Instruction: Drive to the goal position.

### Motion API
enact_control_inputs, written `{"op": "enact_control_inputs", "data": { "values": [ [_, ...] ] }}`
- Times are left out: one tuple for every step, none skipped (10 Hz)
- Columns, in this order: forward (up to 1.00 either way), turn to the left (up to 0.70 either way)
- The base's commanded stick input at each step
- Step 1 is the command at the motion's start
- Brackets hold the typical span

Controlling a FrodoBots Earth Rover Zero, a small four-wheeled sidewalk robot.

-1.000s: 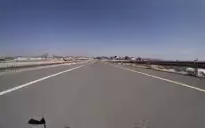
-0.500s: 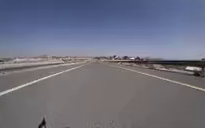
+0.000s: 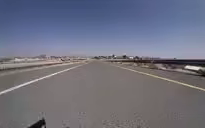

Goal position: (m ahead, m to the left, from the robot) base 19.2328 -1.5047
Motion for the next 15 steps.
{"op": "enact_control_inputs", "data": {
  "values": [
    [1.00, 0.00],
    [1.00, 0.00],
    [1.00, 0.00],
    [1.00, 0.00],
    [1.00, 0.00],
    [1.00, 0.00],
    [1.00, 0.00],
    [1.00, 0.00],
    [1.00, 0.00],
    [1.00, 0.00],
    [1.00, 0.00],
    [1.00, 0.00],
    [1.00, 0.00],
    [1.00, 0.00],
    [1.00, 0.00]
  ]
}}
